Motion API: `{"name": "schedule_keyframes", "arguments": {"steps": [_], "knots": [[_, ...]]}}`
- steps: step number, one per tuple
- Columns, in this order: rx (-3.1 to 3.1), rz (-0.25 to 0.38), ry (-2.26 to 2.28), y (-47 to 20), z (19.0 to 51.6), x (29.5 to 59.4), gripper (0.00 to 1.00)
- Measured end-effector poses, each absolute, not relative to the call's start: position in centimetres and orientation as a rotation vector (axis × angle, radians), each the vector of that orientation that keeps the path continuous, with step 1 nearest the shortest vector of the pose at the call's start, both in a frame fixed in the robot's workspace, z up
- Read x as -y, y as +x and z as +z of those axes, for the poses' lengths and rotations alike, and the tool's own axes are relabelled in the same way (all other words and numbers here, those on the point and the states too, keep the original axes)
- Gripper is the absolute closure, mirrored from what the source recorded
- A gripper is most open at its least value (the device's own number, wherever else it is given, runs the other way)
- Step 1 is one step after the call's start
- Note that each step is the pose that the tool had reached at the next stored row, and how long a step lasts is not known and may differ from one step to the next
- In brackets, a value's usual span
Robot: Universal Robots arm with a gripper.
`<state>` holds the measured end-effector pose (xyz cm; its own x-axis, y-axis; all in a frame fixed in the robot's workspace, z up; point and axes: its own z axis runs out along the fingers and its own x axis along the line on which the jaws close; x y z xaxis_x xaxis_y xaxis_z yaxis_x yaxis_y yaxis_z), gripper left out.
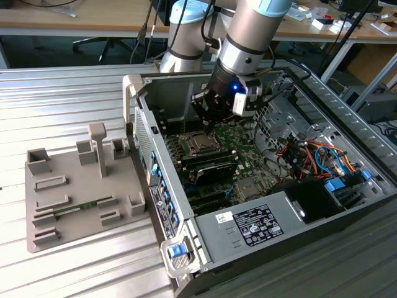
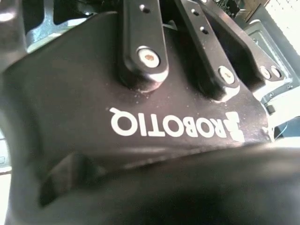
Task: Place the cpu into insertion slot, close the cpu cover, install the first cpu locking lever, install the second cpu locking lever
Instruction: 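Install the first cpu locking lever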
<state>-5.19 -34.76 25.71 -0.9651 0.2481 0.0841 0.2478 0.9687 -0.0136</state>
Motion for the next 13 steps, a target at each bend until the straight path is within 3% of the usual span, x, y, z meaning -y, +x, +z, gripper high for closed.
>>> {"name": "schedule_keyframes", "arguments": {"steps": [13], "knots": [[3.042,0.006,-0.290,-5.18,25.70,34.76,0.89]]}}
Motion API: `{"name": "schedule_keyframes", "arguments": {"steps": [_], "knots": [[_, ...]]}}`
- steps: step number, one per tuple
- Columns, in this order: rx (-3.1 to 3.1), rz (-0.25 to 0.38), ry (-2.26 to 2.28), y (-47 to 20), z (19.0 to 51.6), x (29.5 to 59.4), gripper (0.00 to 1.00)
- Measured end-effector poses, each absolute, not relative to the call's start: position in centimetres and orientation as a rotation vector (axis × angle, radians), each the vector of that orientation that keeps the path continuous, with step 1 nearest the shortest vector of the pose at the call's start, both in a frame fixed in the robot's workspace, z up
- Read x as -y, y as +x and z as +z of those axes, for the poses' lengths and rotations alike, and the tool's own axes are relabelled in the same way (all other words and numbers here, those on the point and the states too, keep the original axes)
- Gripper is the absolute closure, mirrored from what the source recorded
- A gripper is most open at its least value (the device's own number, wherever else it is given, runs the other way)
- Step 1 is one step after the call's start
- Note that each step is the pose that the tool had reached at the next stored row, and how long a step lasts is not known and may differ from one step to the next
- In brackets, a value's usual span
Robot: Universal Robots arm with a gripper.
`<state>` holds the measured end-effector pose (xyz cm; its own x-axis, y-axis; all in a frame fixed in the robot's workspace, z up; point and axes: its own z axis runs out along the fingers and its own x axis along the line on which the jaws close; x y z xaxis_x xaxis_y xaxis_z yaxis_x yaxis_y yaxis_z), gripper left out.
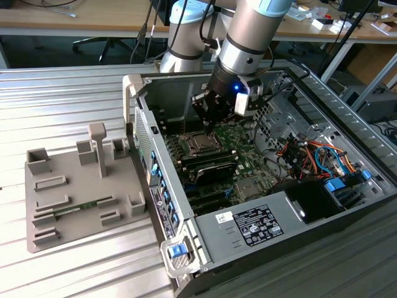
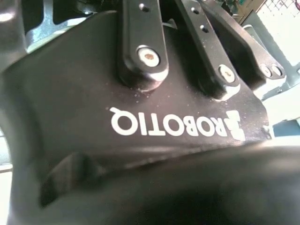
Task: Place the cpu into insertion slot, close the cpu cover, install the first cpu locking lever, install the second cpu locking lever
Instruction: 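Install the first cpu locking lever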
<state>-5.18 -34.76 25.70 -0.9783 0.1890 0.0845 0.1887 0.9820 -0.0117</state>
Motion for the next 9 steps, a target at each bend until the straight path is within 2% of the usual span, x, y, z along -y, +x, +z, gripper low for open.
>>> {"name": "schedule_keyframes", "arguments": {"steps": [9], "knots": [[3.046,0.006,-0.248,-5.18,25.70,34.76,0.89]]}}
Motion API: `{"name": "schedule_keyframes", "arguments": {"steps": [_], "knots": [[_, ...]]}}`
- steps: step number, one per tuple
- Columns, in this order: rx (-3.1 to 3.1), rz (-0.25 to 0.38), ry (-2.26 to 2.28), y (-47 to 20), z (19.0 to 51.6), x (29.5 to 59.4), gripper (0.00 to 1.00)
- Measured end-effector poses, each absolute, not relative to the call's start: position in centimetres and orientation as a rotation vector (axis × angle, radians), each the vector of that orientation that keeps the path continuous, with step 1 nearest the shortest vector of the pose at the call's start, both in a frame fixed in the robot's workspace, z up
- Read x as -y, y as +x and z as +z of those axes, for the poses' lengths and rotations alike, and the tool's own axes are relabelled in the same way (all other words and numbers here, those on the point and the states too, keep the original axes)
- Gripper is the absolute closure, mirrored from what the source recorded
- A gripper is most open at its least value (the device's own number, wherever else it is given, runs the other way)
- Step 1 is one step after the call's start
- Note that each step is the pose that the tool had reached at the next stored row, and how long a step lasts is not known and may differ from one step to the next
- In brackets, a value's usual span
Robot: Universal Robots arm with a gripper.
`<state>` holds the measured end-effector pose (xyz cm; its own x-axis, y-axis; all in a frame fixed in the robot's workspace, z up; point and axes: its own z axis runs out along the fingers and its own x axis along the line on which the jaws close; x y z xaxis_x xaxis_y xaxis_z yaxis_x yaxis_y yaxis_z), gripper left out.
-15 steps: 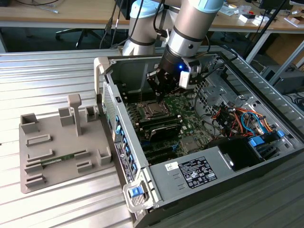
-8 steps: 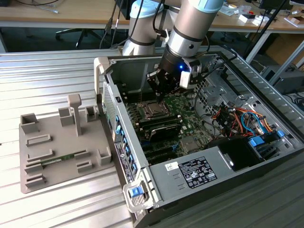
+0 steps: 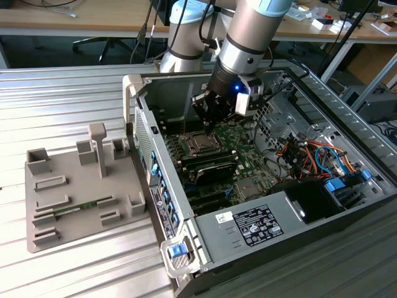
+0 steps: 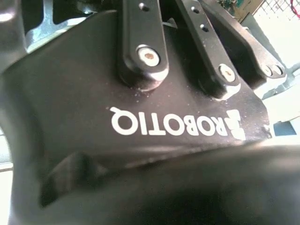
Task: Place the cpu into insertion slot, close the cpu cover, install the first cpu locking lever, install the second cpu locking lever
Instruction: 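Install the first cpu locking lever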
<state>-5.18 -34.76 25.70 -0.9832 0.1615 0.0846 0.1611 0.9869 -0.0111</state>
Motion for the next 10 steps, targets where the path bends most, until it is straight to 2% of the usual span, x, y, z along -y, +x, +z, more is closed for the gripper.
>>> {"name": "schedule_keyframes", "arguments": {"steps": [10], "knots": [[3.050,0.007,-0.194,-5.18,25.71,34.76,0.89]]}}
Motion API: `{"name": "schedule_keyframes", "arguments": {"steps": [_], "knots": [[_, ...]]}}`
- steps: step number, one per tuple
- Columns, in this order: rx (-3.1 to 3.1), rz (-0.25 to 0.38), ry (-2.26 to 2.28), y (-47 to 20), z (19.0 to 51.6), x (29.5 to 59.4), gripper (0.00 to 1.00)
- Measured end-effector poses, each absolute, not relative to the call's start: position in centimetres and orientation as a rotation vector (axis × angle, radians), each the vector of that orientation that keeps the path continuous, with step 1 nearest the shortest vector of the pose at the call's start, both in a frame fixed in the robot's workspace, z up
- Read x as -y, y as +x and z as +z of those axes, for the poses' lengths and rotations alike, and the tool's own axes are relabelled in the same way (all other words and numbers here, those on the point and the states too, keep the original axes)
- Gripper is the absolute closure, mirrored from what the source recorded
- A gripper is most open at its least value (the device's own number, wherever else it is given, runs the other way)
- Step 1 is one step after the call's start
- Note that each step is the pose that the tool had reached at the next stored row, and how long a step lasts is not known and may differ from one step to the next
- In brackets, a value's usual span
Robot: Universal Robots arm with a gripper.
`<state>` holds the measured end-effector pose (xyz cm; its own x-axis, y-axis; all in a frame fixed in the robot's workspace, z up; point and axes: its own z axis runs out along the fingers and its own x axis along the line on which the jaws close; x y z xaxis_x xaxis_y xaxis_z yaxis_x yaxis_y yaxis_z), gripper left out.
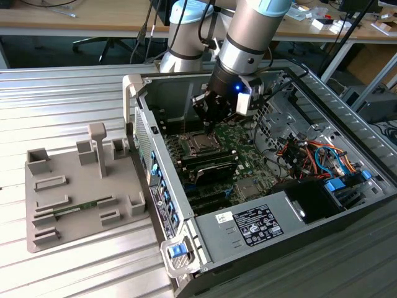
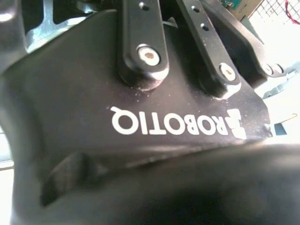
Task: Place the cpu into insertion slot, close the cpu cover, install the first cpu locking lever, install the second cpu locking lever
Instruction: 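Install the first cpu locking lever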
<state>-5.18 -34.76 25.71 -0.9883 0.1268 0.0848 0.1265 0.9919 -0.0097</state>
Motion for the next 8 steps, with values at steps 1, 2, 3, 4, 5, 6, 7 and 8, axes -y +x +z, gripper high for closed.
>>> {"name": "schedule_keyframes", "arguments": {"steps": [1,2,3,4,5,6,7,8], "knots": [[3.050,0.007,-0.189,-5.18,25.71,34.76,0.89],[3.051,0.006,-0.184,-5.18,25.71,34.76,0.89],[3.051,0.006,-0.181,-5.18,25.71,34.76,0.89],[3.051,0.006,-0.175,-5.18,25.71,34.76,0.89],[3.051,0.006,-0.172,-5.18,25.71,34.76,0.89],[3.051,0.006,-0.169,-5.18,25.70,34.76,0.89],[3.052,0.005,-0.163,-5.18,25.71,34.76,0.89],[3.052,0.005,-0.159,-5.18,25.71,34.76,0.89]]}}
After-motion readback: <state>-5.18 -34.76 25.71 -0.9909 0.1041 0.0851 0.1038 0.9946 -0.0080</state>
